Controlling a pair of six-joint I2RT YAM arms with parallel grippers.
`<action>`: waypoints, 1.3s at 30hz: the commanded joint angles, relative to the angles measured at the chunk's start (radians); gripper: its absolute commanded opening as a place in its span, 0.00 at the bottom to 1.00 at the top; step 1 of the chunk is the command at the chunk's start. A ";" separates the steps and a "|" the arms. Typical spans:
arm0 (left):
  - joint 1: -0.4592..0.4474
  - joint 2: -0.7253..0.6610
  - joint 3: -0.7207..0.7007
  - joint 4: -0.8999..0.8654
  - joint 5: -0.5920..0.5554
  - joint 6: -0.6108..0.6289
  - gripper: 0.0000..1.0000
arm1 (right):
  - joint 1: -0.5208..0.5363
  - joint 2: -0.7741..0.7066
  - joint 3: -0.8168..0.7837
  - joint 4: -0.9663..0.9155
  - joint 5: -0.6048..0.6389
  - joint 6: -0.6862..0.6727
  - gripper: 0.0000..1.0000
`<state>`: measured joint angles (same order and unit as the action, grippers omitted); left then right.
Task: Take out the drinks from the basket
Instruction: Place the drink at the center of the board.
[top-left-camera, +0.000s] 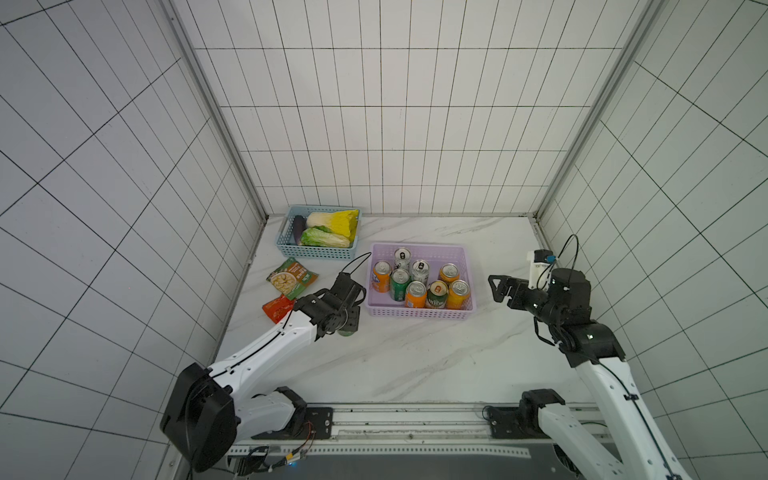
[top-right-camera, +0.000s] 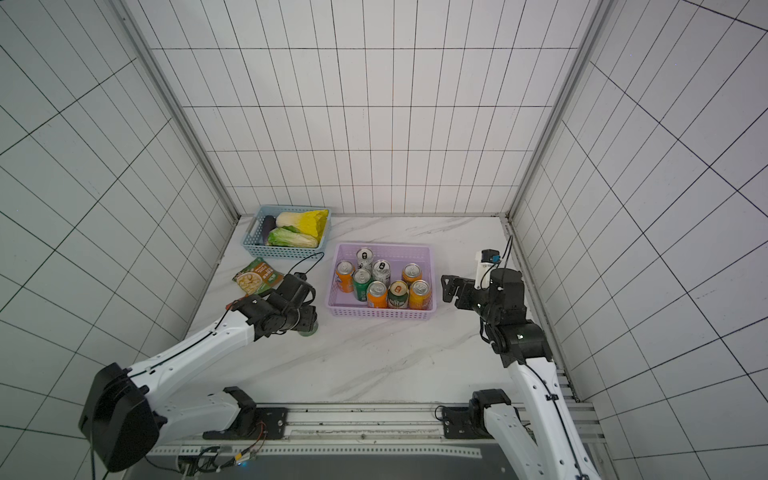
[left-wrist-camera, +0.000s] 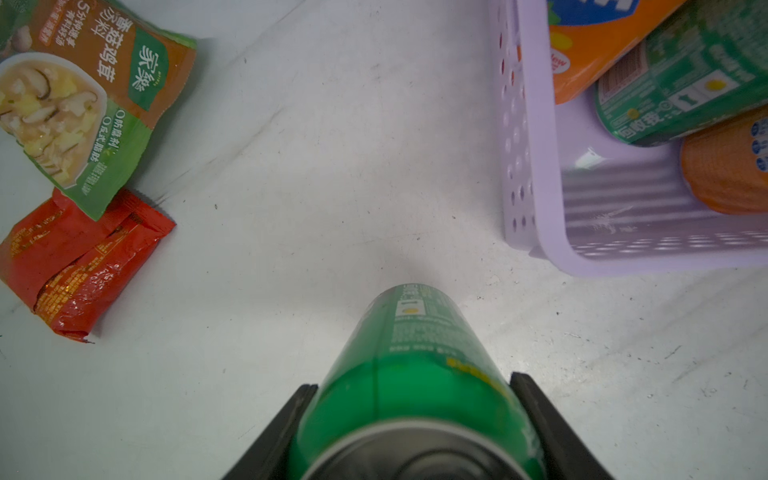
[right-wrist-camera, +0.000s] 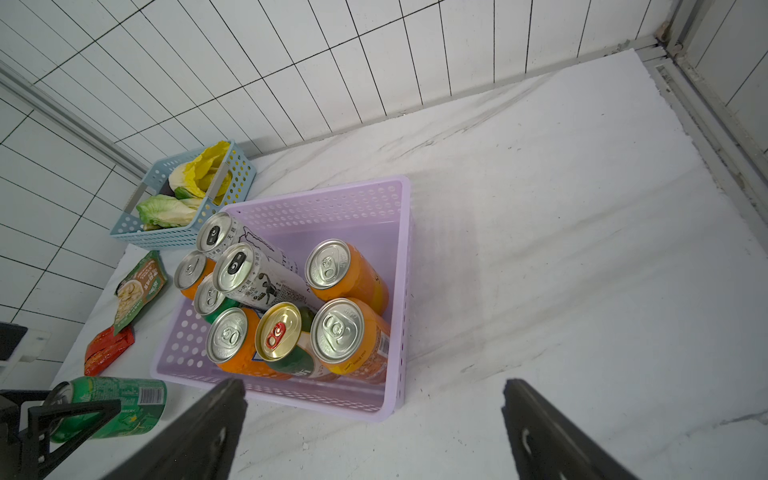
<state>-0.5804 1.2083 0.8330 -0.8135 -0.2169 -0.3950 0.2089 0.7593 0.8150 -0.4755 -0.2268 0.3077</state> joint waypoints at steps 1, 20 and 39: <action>0.004 0.000 -0.001 0.083 -0.003 -0.012 0.57 | -0.010 0.005 -0.020 0.018 0.010 0.007 0.99; 0.007 0.068 -0.023 0.102 -0.013 -0.023 0.64 | -0.011 0.003 -0.026 0.018 0.016 0.005 0.99; 0.020 0.036 -0.005 0.085 0.007 -0.031 0.91 | -0.010 0.000 -0.025 0.017 0.012 -0.005 0.99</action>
<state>-0.5674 1.2747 0.8108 -0.7341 -0.2050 -0.4194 0.2089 0.7681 0.8150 -0.4747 -0.2222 0.3077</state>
